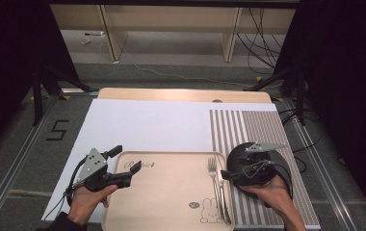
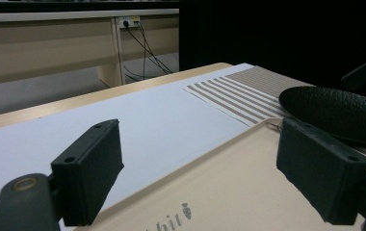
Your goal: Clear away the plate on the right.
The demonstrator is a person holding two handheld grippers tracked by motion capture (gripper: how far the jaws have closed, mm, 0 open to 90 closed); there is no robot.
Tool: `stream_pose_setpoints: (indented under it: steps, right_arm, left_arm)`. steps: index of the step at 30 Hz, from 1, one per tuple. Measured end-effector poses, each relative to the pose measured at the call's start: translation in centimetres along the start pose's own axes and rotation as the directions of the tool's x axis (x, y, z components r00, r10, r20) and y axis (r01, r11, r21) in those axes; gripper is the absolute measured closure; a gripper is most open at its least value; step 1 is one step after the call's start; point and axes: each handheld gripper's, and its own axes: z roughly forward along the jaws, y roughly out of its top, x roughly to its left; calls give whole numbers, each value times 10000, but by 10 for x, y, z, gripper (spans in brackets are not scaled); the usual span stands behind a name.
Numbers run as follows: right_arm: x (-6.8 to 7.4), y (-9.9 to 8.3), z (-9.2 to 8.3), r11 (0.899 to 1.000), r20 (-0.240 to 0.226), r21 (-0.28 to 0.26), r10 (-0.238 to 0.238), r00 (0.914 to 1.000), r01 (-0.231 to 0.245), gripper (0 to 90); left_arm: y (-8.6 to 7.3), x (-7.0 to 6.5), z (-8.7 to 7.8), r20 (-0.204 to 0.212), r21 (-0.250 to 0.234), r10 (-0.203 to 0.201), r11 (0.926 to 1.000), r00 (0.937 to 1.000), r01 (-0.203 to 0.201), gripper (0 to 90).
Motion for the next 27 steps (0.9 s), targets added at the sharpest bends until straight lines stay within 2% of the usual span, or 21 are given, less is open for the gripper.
stream_pose_setpoints:
  steps: [7,11,14,16,20,27]
  right_arm:
    - [-10,-4,-11,9990,257,-255,365,9990,-359,121]
    - [-18,-9,-21,9963,499,-445,752,9959,-730,121]
    - [-27,-15,-30,9904,584,-716,1224,9908,-1182,121]
    - [-31,-20,-35,9877,815,-813,1398,9868,-1333,121]
    - [-43,-29,-45,9788,1000,-1040,1867,9773,-1763,121]
    - [-54,-38,-54,9697,1316,-1236,2266,9651,-2108,124]
  left_arm:
    - [1,-1,1,-13,18,32,10000,10000,-32,159]
    - [0,-3,0,58,6,-24,10000,10000,24,159]
    - [0,0,-2,-34,-66,-80,9999,10000,80,159]
    - [0,1,-2,-87,-48,-55,10000,9999,55,159]
    - [0,-2,-1,3,-36,-52,10000,10000,52,159]
    - [0,0,-2,-47,-50,-69,10000,10000,69,159]
